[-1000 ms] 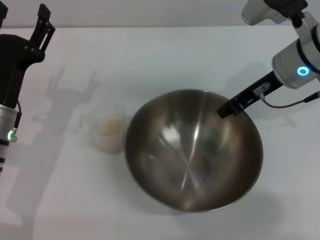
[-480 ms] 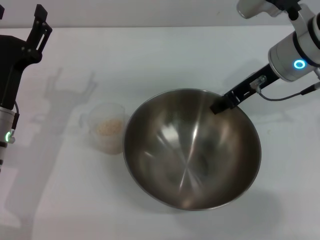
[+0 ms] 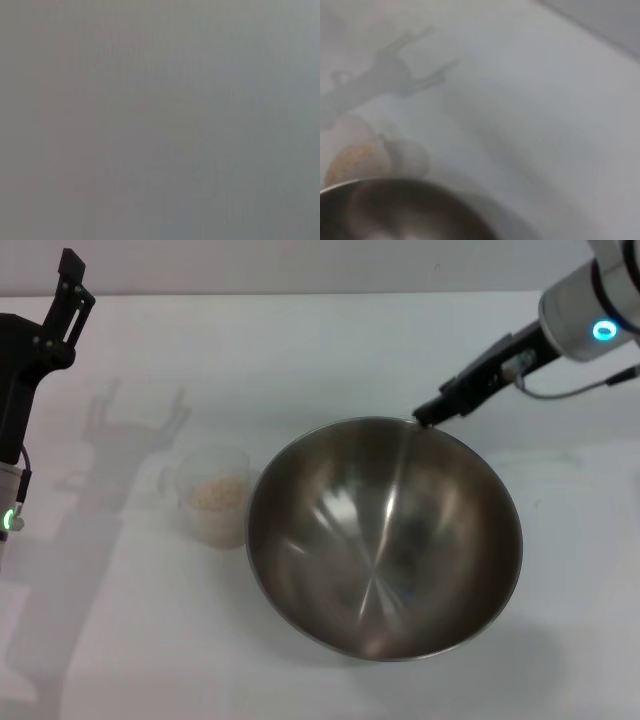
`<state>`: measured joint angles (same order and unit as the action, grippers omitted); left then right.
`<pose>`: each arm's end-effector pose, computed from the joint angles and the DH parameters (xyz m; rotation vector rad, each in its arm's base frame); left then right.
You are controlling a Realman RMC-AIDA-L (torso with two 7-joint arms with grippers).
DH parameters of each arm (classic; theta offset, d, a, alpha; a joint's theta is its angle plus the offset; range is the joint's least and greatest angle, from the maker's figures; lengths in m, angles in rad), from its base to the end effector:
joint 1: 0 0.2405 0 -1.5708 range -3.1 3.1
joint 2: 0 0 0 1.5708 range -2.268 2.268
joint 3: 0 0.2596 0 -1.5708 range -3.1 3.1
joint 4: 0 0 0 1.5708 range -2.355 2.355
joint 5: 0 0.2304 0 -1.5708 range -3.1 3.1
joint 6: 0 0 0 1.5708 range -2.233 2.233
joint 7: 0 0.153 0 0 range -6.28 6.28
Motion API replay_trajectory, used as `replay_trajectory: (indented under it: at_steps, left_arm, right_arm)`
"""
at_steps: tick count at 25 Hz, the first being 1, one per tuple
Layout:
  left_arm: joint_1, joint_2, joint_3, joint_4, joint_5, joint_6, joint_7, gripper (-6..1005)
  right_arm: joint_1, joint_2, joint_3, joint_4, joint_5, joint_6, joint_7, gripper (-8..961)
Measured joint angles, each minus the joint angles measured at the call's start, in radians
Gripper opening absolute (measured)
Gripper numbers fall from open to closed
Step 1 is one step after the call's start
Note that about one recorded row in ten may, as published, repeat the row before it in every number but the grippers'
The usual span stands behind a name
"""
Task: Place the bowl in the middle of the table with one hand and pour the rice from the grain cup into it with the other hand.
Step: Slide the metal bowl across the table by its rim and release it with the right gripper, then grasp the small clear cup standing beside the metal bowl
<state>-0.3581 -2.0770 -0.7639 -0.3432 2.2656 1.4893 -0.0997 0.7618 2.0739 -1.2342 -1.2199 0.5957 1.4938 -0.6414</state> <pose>-0.2812 0.3238 -0.0191 -1.4939 -0.3153 -1.0579 0.1461 0.4185 0.0005 -2.6147 0.8719 -0.2985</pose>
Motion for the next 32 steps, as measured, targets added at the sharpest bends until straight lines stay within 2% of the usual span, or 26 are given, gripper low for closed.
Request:
replay_trajectory:
  at_steps: [3,8,9,11,12,17,18,19,20,23,24,25,27,28,29,30,31,32]
  left_arm:
    - [0.006,0.001,-0.001,-0.003,0.0,0.009,0.0,871]
    - [0.01,0.001,-0.001,0.003,0.001,0.015,0.0,871]
    - [0.011,0.001,-0.002,0.004,0.0,0.016,0.0,871]
    - [0.015,0.002,-0.002,0.004,0.0,0.016,0.0,870]
    - [0.015,0.002,-0.002,0.004,0.0,0.016,0.0,870]
    - [0.019,0.002,-0.002,0.005,0.0,0.016,0.0,871]
    - [0.019,0.002,-0.002,0.005,0.0,0.016,0.0,871]
    - [0.024,0.002,-0.002,0.006,0.0,0.015,0.001,871]
    - [0.024,0.002,-0.002,0.006,0.0,0.015,0.001,871]
    - [0.031,0.002,-0.002,0.006,0.0,0.014,0.001,871]
    - [0.032,0.002,-0.002,0.006,0.0,0.014,0.001,870]
    - [0.033,0.002,-0.002,0.006,0.0,0.014,0.001,870]
    - [0.035,0.002,-0.002,0.006,0.0,0.014,0.001,870]
    - [0.037,0.002,-0.001,0.006,0.0,0.015,0.001,870]
    - [0.04,0.002,-0.001,0.006,0.0,0.015,0.001,870]
    - [0.041,0.001,0.0,0.006,0.0,0.015,0.0,870]
    - [0.043,0.001,0.0,0.006,0.0,0.015,0.0,870]
    - [0.048,0.001,0.003,0.006,0.0,0.015,0.0,870]
  right_arm:
    - [-0.007,0.001,-0.02,-0.064,-0.012,-0.026,-0.016,492]
    - [-0.089,0.004,-0.123,-0.208,-0.007,-0.197,-0.052,492]
    - [-0.112,0.004,-0.15,-0.232,-0.006,-0.247,-0.059,492]
    - [-0.241,0.006,-0.286,-0.311,-0.011,-0.504,-0.078,492]
    - [-0.241,0.006,-0.286,-0.311,-0.011,-0.504,-0.078,492]
    - [-0.387,0.011,-0.419,-0.325,-0.013,-0.885,-0.101,492]
    - [-0.387,0.011,-0.419,-0.325,-0.013,-0.885,-0.101,492]
    - [-0.445,0.012,-0.478,-0.303,-0.013,-1.078,-0.101,492]
    - [-0.445,0.012,-0.478,-0.303,-0.013,-1.078,-0.101,492]
    - [-0.51,0.013,-0.554,-0.245,-0.013,-1.368,-0.102,492]
    - [-0.537,0.013,-0.605,-0.183,-0.012,-1.577,-0.101,492]
    - [-0.537,0.013,-0.605,-0.183,-0.012,-1.577,-0.101,492]
    - [-0.551,0.013,-0.654,-0.109,-0.008,-1.774,-0.093,492]
    - [-0.557,0.014,-0.688,-0.055,-0.006,-1.908,-0.083,492]
    - [-0.554,0.013,-0.749,0.058,-0.005,-2.144,-0.039,492]
    - [-0.554,0.013,-0.749,0.058,-0.005,-2.144,-0.039,492]
    - [-0.548,0.013,-0.78,0.126,-0.005,-2.272,-0.003,492]
    - [-0.524,0.012,-0.822,0.272,-0.005,-2.508,0.103,492]
